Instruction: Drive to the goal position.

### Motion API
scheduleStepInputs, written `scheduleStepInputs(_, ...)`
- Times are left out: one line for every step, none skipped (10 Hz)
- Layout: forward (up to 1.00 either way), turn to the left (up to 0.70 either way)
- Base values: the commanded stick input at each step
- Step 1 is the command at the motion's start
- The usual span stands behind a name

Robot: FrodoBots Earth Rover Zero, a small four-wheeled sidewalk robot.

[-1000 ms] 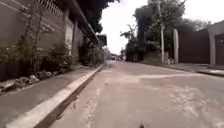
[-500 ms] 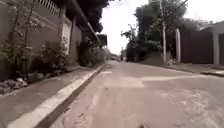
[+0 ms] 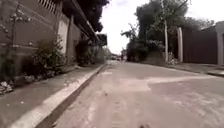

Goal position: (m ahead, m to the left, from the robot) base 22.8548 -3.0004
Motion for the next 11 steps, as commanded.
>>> scheduleStepInputs(0.70, -0.24)
scheduleStepInputs(0.70, -0.04)
scheduleStepInputs(0.70, 0.00)
scheduleStepInputs(0.70, 0.00)
scheduleStepInputs(0.70, 0.00)
scheduleStepInputs(0.70, 0.00)
scheduleStepInputs(0.70, 0.00)
scheduleStepInputs(0.70, 0.00)
scheduleStepInputs(0.70, 0.00)
scheduleStepInputs(0.70, 0.00)
scheduleStepInputs(0.70, 0.00)
